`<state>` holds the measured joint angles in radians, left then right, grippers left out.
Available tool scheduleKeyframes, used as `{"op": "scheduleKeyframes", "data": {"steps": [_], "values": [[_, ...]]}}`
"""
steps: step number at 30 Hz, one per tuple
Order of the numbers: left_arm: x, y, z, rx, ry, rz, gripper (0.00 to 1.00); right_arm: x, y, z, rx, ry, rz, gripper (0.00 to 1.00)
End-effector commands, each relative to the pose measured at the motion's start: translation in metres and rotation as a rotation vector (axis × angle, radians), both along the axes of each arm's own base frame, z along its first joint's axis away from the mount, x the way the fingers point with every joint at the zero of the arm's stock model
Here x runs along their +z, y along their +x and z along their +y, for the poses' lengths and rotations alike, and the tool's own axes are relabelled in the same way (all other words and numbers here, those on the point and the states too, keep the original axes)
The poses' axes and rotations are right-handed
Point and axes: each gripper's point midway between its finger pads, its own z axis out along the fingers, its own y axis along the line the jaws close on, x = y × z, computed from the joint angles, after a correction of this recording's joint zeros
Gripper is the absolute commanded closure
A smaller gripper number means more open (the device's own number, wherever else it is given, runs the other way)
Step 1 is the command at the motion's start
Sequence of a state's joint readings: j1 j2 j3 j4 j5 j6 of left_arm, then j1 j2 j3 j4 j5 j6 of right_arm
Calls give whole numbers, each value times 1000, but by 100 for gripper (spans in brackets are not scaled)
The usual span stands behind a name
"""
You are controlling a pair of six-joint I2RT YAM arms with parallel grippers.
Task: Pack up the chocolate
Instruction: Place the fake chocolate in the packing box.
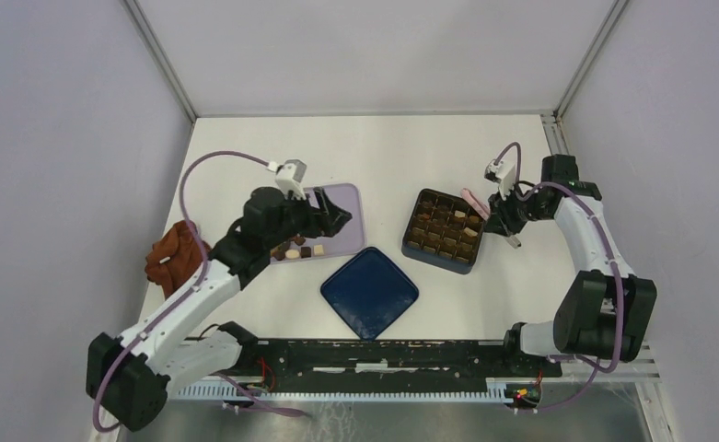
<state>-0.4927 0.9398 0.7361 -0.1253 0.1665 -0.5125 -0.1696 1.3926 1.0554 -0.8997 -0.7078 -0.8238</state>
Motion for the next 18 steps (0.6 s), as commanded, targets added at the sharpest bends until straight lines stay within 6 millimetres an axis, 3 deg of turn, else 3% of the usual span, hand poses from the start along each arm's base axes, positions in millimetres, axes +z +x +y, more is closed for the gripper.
{"op": "scheduleKeyframes", "data": {"steps": [1, 10, 18], "values": [[7, 5, -67, -66, -90, -2, 22, 31, 11, 21, -13, 144, -116, 69], [-77, 56, -142, 0, 265, 113, 47, 26, 5, 20, -37, 158, -126, 69], [-115, 78, -189, -100, 335, 176, 52, 23, 3, 13, -46, 150, -124, 69]]}}
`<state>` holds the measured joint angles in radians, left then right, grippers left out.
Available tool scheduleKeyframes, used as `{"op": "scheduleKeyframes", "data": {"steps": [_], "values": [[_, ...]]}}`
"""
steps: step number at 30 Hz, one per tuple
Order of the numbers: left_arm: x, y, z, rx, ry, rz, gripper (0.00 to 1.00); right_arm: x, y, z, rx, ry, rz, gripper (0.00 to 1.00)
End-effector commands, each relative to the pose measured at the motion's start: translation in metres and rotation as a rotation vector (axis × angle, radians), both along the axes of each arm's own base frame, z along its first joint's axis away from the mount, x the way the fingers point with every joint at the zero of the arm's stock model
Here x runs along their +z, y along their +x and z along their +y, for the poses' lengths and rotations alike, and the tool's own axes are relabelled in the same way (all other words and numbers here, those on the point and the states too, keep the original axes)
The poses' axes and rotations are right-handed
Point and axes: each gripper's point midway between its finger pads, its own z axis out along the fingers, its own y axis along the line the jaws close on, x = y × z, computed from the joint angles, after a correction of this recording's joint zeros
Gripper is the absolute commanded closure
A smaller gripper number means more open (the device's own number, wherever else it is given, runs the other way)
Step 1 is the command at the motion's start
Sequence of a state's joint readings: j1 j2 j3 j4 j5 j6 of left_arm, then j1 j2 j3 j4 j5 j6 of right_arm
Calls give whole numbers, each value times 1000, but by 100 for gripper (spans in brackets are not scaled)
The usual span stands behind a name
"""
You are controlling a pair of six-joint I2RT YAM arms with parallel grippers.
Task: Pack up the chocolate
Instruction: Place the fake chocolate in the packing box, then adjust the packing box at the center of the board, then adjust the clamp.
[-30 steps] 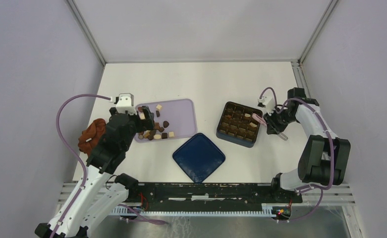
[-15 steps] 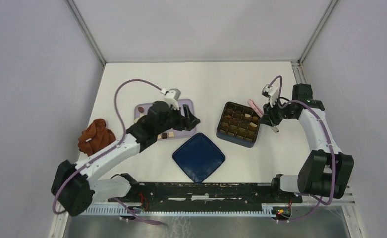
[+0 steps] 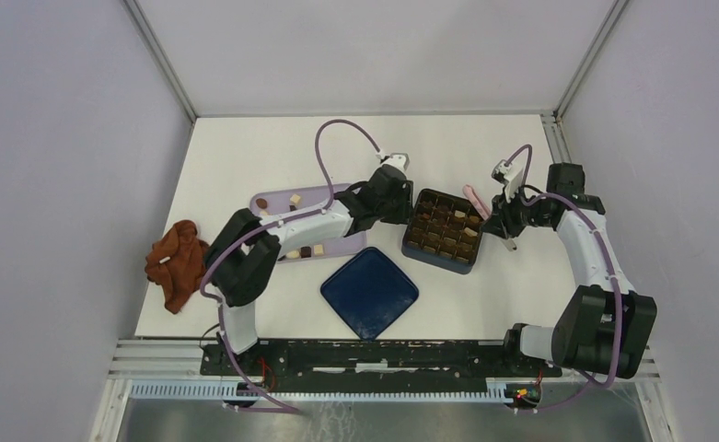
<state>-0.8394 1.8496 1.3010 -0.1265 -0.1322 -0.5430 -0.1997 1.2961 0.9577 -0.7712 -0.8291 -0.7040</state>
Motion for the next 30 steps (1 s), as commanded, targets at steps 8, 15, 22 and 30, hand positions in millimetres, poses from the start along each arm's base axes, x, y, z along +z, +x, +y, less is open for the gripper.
{"op": "scheduleKeyframes", "data": {"steps": [8, 15, 22, 30], "values": [[-26, 5, -31, -92, 31, 66, 59, 8, 4, -3, 12, 12, -51, 69], [-40, 1, -34, -104, 62, 90, 77, 8, 2, -4, 13, 13, -47, 69], [-28, 6, -37, -82, 97, 11, 98, 10, 3, -7, 4, 14, -54, 69], [41, 12, -43, 4, 59, -324, 98, 29, 5, -14, -8, 44, -91, 69]]}}
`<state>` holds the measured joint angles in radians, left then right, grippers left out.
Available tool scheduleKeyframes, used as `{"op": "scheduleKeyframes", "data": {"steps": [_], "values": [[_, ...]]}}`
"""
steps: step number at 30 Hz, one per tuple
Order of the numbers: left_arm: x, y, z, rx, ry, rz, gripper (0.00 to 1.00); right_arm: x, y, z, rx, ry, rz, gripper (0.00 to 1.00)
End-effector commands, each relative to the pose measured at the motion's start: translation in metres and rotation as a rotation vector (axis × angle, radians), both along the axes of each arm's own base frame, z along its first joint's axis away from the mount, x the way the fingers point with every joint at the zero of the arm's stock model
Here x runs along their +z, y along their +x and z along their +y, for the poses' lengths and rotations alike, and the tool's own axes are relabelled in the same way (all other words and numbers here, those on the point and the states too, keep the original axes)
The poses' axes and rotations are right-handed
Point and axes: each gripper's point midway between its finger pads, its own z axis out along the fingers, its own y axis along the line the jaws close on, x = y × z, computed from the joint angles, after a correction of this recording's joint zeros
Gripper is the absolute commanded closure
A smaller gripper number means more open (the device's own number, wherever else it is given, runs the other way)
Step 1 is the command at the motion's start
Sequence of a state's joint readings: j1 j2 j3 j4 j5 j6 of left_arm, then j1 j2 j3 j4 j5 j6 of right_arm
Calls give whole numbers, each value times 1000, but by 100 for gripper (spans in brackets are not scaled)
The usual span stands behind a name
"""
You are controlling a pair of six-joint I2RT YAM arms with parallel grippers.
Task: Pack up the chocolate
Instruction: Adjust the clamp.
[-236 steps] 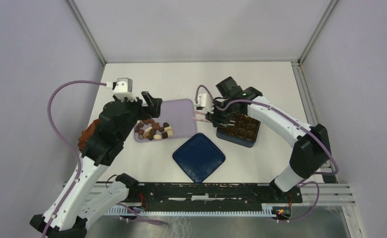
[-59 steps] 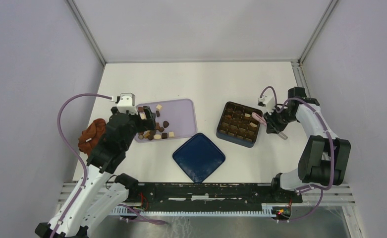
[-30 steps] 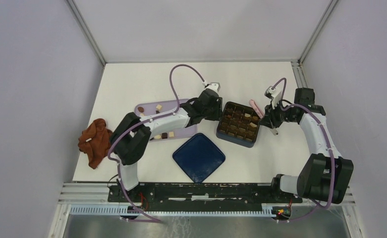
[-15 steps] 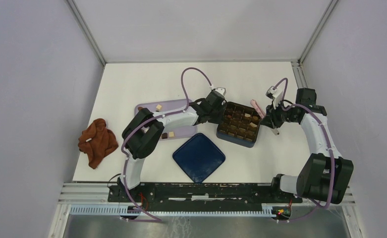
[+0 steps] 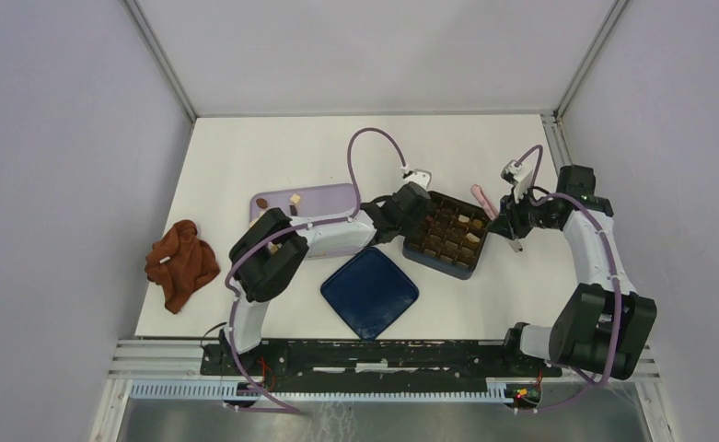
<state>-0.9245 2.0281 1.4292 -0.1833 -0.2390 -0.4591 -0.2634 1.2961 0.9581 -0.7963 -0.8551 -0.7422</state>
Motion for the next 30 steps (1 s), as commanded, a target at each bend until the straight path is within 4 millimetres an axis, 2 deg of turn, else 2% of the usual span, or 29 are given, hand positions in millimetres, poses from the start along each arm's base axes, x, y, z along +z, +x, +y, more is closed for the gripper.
{"op": "scheduleKeyframes", "data": {"steps": [1, 3, 8, 11, 16, 25, 28, 30], "values": [[99, 16, -15, 39, -140, -349, 98, 33, 7, -1, 20, 38, -93, 69], [125, 13, -16, 45, -170, -455, 98, 47, 7, -3, 25, 52, -115, 69], [152, -6, -14, 37, -203, -594, 98, 85, 1, 3, 62, 82, -183, 69], [162, -17, -14, 39, -225, -642, 98, 101, -1, 5, 60, 78, -224, 69], [169, -24, -12, 52, -246, -679, 98, 112, -4, 5, 58, 65, -251, 69], [160, -25, -19, 46, -261, -654, 98, 109, -9, 7, 72, 61, -245, 68], [148, -23, -28, 37, -267, -595, 98, 106, -10, 7, 73, 64, -238, 69], [132, -19, -33, 35, -261, -523, 98, 102, -10, 7, 72, 66, -230, 69]]}}
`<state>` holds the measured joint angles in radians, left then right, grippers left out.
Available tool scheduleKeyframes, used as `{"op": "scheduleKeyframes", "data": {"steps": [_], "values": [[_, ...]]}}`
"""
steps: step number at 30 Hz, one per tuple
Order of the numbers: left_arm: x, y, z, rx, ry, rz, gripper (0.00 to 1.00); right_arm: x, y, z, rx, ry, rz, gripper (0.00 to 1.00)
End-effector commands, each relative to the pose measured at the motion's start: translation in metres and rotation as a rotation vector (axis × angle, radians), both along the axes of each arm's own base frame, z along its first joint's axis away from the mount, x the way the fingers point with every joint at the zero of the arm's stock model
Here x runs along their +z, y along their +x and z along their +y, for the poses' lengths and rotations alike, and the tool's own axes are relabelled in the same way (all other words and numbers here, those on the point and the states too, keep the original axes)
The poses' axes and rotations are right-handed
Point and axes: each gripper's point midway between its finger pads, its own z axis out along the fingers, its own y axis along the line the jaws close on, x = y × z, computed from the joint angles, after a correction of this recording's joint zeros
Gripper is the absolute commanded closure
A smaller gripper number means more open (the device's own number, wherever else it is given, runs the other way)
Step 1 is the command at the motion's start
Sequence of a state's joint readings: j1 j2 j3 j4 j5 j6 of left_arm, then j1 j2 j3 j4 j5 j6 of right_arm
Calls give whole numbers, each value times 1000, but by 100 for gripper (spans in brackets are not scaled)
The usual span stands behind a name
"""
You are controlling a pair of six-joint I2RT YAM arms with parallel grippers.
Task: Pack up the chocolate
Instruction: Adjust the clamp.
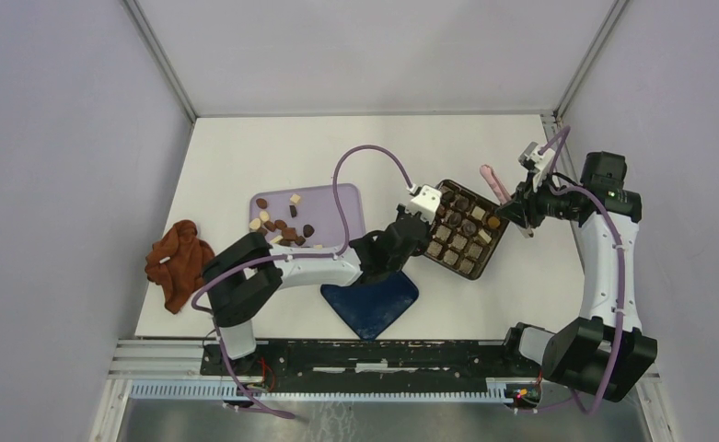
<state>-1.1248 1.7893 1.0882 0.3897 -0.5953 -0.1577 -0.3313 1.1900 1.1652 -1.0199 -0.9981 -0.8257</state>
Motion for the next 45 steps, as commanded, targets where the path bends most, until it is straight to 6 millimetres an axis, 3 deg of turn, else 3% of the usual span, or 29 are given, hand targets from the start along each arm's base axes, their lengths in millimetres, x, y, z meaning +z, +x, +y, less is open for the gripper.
{"op": "scheduleKeyframes", "data": {"steps": [1, 4, 10, 16, 17, 22, 25, 31, 38, 41, 45], "values": [[31, 17, -26, 17, -198, 55, 98, 8, 1, 4, 28, 12, -45, 69], [1, 24, -32, 29, -192, 181, 98, 1, 0, 4, 29, 18, -26, 68], [-41, 32, -41, 65, -185, 374, 98, -11, 2, 2, 24, 22, 3, 68], [-62, 32, -40, 95, -155, 434, 98, -21, 2, 2, 25, 31, 30, 69], [-67, 31, -37, 102, -139, 447, 95, -23, 2, 2, 25, 33, 35, 69], [-70, 29, -35, 118, -138, 480, 62, -31, 2, 1, 24, 36, 58, 69], [-57, 28, -32, 120, -162, 476, 51, -36, 1, 0, 19, 27, 67, 69], [-6, 18, -21, 75, -248, 429, 36, -43, 1, -1, 13, 19, 71, 69], [71, -30, -10, -168, -515, 380, 16, -43, -1, 7, 51, 38, 48, 69], [98, -56, -18, -307, -663, 414, 11, -42, -3, 19, 91, 41, 38, 69], [121, -72, -32, -407, -846, 495, 8, -41, -5, 35, 131, 28, 17, 68]]}}
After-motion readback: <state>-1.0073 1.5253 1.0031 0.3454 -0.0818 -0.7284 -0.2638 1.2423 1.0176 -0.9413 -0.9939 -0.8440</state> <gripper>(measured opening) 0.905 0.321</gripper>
